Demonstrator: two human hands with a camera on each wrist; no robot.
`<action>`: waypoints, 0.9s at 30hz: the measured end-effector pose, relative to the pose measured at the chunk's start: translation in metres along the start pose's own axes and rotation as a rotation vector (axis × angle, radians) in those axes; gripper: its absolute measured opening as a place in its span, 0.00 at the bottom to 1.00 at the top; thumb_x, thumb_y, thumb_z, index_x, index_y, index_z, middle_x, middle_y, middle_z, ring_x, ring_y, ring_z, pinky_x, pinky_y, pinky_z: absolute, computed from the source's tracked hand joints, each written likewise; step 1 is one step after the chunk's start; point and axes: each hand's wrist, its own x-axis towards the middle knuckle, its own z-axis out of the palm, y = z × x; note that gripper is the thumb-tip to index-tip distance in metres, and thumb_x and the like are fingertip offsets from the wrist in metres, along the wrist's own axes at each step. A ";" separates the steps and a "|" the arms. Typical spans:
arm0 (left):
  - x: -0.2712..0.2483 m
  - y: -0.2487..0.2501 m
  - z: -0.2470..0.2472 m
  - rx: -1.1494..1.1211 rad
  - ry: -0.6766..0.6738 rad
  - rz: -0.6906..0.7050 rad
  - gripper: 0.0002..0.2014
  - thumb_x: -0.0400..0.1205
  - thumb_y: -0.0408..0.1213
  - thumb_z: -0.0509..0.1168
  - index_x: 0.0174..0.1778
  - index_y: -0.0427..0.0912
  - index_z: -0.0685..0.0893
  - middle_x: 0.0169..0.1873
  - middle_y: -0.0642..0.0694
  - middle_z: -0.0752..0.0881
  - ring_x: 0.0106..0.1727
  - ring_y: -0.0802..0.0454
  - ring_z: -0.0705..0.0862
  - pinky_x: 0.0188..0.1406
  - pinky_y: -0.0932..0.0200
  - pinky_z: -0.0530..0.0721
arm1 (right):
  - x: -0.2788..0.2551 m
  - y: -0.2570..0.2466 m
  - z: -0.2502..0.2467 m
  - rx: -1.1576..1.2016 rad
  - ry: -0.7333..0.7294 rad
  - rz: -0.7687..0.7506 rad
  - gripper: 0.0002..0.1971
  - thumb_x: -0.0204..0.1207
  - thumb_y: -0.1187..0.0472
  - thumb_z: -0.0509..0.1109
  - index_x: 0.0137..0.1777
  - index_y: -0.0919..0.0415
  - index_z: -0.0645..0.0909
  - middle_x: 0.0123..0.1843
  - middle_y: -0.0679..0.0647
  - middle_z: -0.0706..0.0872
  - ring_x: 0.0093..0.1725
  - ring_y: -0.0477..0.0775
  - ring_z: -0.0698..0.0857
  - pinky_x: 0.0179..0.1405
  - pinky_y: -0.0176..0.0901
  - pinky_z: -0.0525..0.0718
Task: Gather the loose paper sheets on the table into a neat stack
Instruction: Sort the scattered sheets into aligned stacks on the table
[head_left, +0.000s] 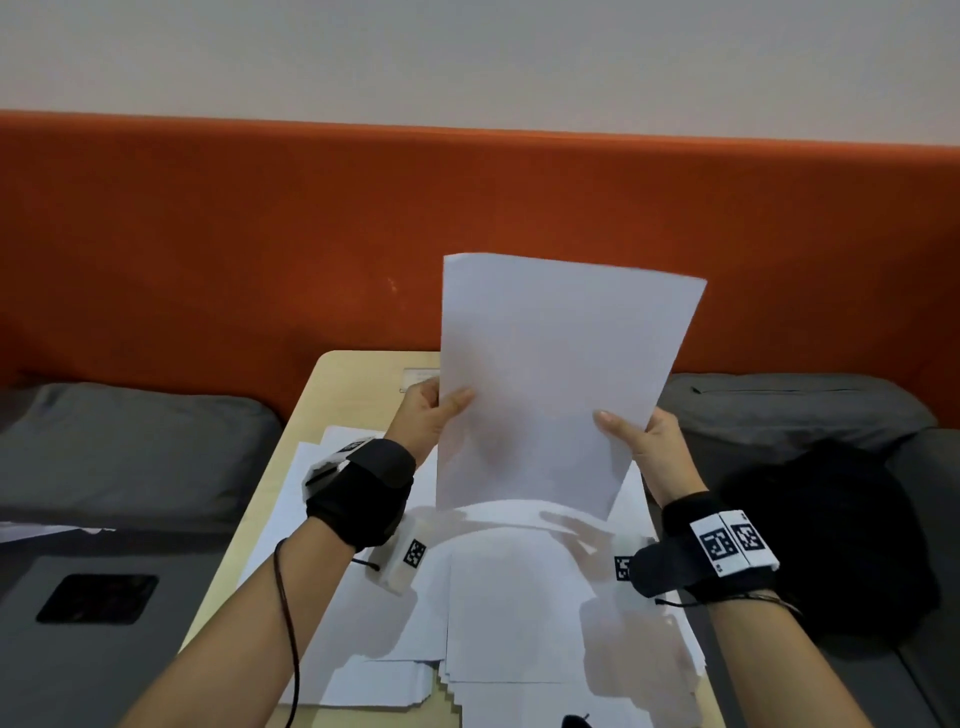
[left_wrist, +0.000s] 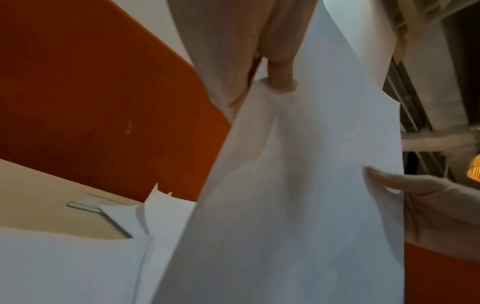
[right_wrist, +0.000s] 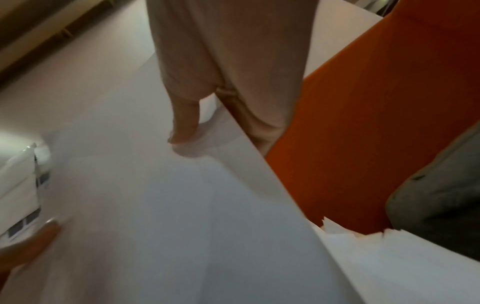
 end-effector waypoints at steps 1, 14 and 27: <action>-0.002 -0.003 -0.001 0.011 -0.022 -0.018 0.09 0.81 0.23 0.60 0.48 0.40 0.82 0.33 0.58 0.90 0.36 0.62 0.88 0.40 0.66 0.86 | 0.000 0.005 0.001 -0.026 0.002 0.012 0.12 0.74 0.70 0.71 0.58 0.68 0.83 0.50 0.55 0.90 0.48 0.51 0.89 0.50 0.42 0.85; -0.039 -0.091 -0.108 1.213 0.358 -0.711 0.36 0.79 0.46 0.67 0.78 0.39 0.58 0.74 0.34 0.63 0.75 0.35 0.63 0.73 0.47 0.64 | 0.010 0.062 0.033 -0.351 0.089 0.178 0.07 0.79 0.68 0.64 0.42 0.58 0.80 0.40 0.56 0.82 0.44 0.55 0.79 0.36 0.40 0.76; -0.043 -0.090 -0.138 1.149 0.485 -0.884 0.33 0.76 0.56 0.65 0.69 0.35 0.70 0.69 0.34 0.71 0.70 0.34 0.69 0.70 0.44 0.71 | -0.009 0.125 0.068 -0.794 -0.203 0.523 0.16 0.80 0.71 0.53 0.63 0.70 0.76 0.64 0.65 0.81 0.53 0.57 0.76 0.51 0.41 0.72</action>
